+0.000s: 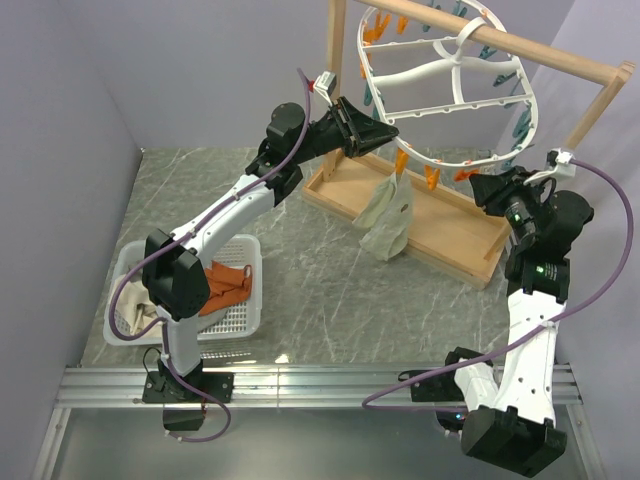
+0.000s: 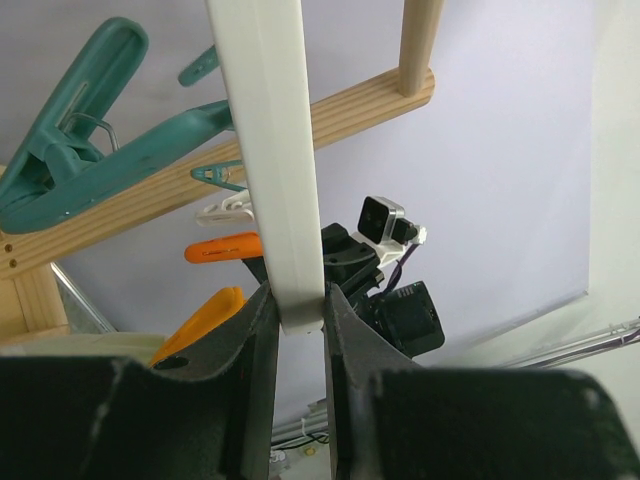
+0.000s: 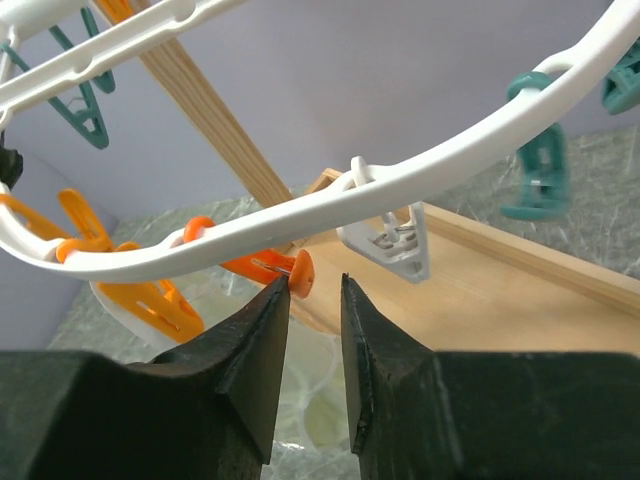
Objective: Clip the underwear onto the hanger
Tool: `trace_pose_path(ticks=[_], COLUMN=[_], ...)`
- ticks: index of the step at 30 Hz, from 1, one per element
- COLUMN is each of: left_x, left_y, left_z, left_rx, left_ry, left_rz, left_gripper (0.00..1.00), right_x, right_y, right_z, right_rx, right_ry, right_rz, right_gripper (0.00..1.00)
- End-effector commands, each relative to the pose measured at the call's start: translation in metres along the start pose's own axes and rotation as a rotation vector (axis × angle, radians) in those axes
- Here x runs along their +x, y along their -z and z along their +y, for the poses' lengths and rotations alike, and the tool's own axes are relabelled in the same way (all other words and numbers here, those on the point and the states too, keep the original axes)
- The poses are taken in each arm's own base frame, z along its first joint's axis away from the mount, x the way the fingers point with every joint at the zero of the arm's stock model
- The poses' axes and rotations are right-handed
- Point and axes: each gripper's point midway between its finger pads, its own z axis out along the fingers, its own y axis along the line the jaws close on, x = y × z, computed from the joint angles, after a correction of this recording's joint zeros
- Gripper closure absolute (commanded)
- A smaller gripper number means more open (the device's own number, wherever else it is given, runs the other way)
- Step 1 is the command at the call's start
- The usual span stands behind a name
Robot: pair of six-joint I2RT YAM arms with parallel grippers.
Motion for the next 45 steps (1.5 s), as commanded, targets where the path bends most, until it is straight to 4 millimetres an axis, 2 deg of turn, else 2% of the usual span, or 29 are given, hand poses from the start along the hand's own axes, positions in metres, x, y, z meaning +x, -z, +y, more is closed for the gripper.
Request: trace_pose_path(ticks=[1,13,15,16,17,18,19,20,22,25,28,31,33,35,37,38,41,44,45], left_x=[0.005,0.025,0.026,0.026,0.026,0.027,0.027,0.028,0.027,0.024,0.031,0.051,0.059,0.066,0.072,0.074,0.109,0.13,0.13], left_y=[0.005,0.008,0.008,0.009,0.01,0.01,0.012,0.014,0.018,0.034,0.057,0.081,0.094,0.099,0.097,0.096,0.083,0.067,0.061], left_z=[-0.033,-0.019,-0.018,-0.018,-0.019,-0.019,-0.019,-0.017,-0.013,-0.002,0.019,0.028,0.031,0.02,0.009,-0.003,-0.024,-0.03,-0.037], left_rx=[0.078,0.046,0.043,0.04,0.044,0.045,0.043,0.038,0.025,-0.019,-0.086,-0.1,-0.109,-0.071,-0.028,0.012,0.125,0.188,0.219], left_ry=[-0.034,-0.011,-0.01,-0.011,-0.019,-0.021,-0.024,-0.029,-0.037,-0.059,-0.092,-0.183,-0.316,-0.499,-0.639,-0.779,-0.984,-1.092,-1.114], left_rz=[0.014,0.053,0.055,0.054,0.052,0.056,0.055,0.056,0.053,0.04,0.051,0.079,0.093,0.116,0.132,0.132,0.174,0.179,0.149], left_gripper=[1.0,1.0,0.99,0.94,0.91,0.87,0.75,0.69,0.57,0.47,0.38,0.36,0.37,0.43,0.5,0.52,0.55,0.55,0.55], right_x=[-0.017,-0.019,-0.02,-0.02,-0.019,-0.021,-0.02,-0.021,-0.023,-0.023,-0.021,-0.019,-0.019,-0.015,-0.014,-0.014,-0.017,-0.014,-0.015], right_y=[-0.002,-0.007,-0.008,-0.007,-0.008,-0.007,-0.007,-0.005,-0.001,0.004,0.011,0.017,0.021,0.025,0.031,0.033,0.039,0.042,0.042], right_z=[0.005,0.003,0.002,0.003,0.001,0.002,0.002,0.003,0.007,0.012,0.016,0.017,0.018,0.016,0.018,0.019,0.024,0.025,0.026], right_rx=[-0.011,0.001,0.004,0.006,0.013,0.015,0.017,0.019,0.021,0.019,0.024,0.047,0.061,0.086,0.097,0.1,0.104,0.116,0.117], right_ry=[0.012,0.012,0.013,0.014,0.012,0.015,0.017,0.018,0.025,0.033,0.044,0.053,0.057,0.055,0.057,0.057,0.05,0.032,0.03], right_rz=[-0.065,-0.061,-0.064,-0.062,-0.059,-0.063,-0.055,-0.055,-0.052,-0.037,-0.014,0.005,0.012,0.033,0.048,0.049,0.053,0.074,0.075], right_gripper=[0.67,0.72,0.78,0.81,0.9,0.94,0.97,1.0,1.0,1.0,1.0,1.0,1.0,1.0,1.0,1.0,1.0,1.0,1.0])
